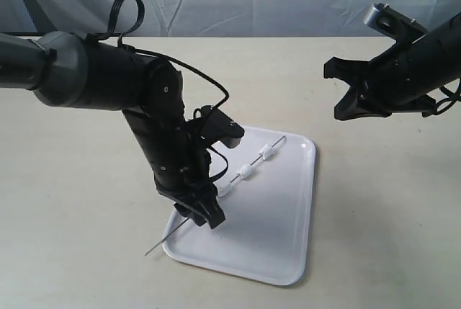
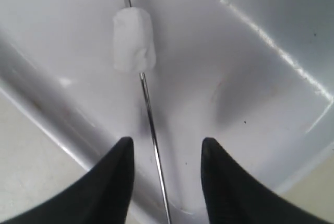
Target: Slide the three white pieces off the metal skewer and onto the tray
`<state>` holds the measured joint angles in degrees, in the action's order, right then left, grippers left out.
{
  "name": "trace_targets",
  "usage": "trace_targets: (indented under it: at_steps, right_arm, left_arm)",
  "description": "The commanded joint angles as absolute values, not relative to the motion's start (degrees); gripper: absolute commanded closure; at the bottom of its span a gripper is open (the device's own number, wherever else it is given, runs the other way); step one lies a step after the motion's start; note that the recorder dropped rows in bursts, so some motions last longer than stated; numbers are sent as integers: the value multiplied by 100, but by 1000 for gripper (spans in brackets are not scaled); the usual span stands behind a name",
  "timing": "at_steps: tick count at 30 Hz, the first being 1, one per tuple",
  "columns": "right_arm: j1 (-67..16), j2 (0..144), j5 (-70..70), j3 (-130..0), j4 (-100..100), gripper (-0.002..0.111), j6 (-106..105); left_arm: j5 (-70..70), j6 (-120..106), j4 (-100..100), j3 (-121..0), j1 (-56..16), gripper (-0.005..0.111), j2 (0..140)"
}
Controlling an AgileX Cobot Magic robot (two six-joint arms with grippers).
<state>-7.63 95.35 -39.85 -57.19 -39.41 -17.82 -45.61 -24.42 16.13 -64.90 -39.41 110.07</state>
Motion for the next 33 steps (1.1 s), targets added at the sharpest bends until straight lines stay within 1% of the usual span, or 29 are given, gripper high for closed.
trace_targets:
  at_steps: [1,8,10,11,16,17,27,33]
  right_arm:
    - [-774,9524,-4071,-5749,-3927,109,-1832]
    - [-774,9524,-4040,-5749,-3914,109,-1841]
    - [-774,9524,-3968,-5749,-3915,109,-1841]
    - [-774,9524,-3922,-5749,-3915,109,-1841]
    - [-774,9524,-3910,-5749,-3915,109,-1841]
    - [-774,9524,-3910,-5749,-3915,109,-1841]
    - [-774,9559,-3830,-5749,-3907,109,-1827]
    - [-774,9832,-4061,-5749,-3944,109,-1827]
  left_arm:
    - [-4477,-2461,1641,-6513,-3951,66,11153]
    - [-4477,-2461,1837,-6513,-3951,67,11414]
    - [-4477,-2461,1802,-6513,-3951,70,11414]
    - [-4477,-2461,1770,-6513,-3951,78,11414]
    - [-4494,-2449,1659,-6513,-3951,103,11414]
    - [-4477,-2449,1659,-6513,-3951,107,11414]
    - [-4310,-2447,1711,-6513,-3951,107,11414]
    - [-4289,-2435,1750,-6513,-3951,107,11414]
